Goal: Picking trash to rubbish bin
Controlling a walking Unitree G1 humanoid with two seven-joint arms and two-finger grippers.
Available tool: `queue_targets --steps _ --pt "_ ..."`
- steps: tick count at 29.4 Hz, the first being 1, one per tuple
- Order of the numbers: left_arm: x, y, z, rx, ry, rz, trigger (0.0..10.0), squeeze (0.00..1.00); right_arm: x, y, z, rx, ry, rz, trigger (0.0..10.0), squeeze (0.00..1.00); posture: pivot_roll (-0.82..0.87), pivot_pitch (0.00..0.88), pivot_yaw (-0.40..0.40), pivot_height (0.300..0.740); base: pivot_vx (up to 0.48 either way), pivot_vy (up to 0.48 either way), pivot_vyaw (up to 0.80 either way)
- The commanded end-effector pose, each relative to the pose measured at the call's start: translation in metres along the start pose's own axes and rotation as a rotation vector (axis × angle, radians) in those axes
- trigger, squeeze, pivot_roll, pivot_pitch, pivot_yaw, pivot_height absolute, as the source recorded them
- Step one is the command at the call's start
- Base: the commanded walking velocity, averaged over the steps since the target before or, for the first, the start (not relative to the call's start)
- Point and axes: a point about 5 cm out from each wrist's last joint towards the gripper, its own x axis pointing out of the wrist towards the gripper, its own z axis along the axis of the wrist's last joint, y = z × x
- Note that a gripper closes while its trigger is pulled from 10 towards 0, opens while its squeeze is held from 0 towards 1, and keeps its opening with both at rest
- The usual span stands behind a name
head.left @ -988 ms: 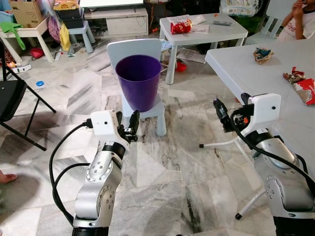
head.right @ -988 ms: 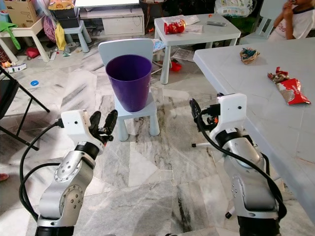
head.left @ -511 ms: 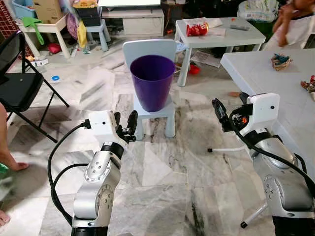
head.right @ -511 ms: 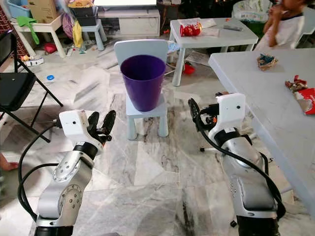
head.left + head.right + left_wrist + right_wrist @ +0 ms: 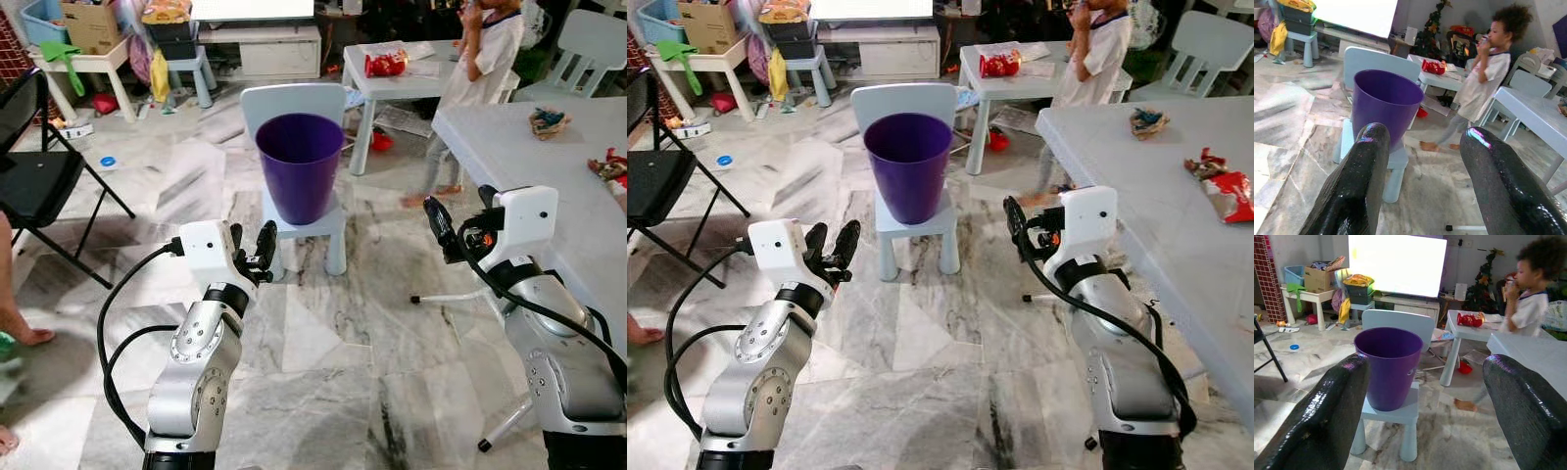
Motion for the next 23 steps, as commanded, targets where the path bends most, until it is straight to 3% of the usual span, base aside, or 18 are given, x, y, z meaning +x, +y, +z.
queue_targets --steps 1,16,23 --pt "0.0001 -0.0027 -0.0016 -0.013 0.009 0.004 10.0 0.0 -0.0004 -0.0008 0.0023 -0.01 -0.006 0.003 10.0 0.0 -0.02 0.091 -0.019 0.74 0.0 0.36 0.0" --pt "0.0 -0.0024 -0.0022 -0.01 0.012 0.003 10.0 0.0 -0.0007 -0.0011 0.0022 -0.011 -0.005 -0.001 10.0 0.0 -0.03 0.092 -0.017 0.74 0.0 0.464 0.0" --pt "0.0002 -0.0024 -0.0018 -0.008 0.008 0.005 10.0 0.0 -0.0005 -0.0014 0.0026 -0.012 -0.006 -0.002 10.0 0.0 -0.03 0.092 -0.018 0.74 0.0 0.257 0.0"
